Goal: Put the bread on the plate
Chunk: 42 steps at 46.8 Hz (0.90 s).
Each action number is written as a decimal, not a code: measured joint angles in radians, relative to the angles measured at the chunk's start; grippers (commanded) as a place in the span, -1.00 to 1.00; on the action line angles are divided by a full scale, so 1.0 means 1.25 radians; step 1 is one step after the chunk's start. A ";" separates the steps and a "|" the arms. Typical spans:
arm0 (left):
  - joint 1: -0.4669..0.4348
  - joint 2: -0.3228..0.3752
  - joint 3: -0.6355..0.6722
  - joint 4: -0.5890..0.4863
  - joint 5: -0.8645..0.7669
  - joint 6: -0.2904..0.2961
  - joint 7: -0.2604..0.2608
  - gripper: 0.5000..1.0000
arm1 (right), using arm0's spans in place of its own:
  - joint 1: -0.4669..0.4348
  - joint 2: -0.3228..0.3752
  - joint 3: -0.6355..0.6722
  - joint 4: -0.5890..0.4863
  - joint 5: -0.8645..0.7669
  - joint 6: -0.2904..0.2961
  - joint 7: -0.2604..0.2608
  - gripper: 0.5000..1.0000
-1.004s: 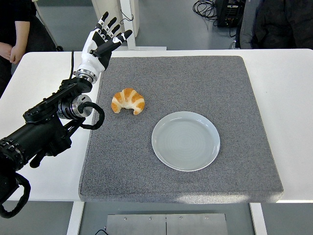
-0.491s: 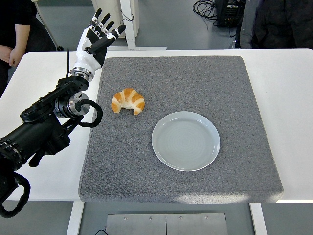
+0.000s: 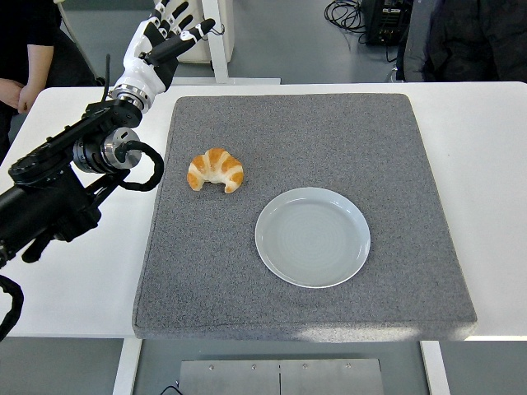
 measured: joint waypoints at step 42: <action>-0.540 0.196 0.944 -0.394 0.003 0.112 0.070 0.82 | 0.001 0.000 -0.004 0.000 0.000 0.000 0.000 1.00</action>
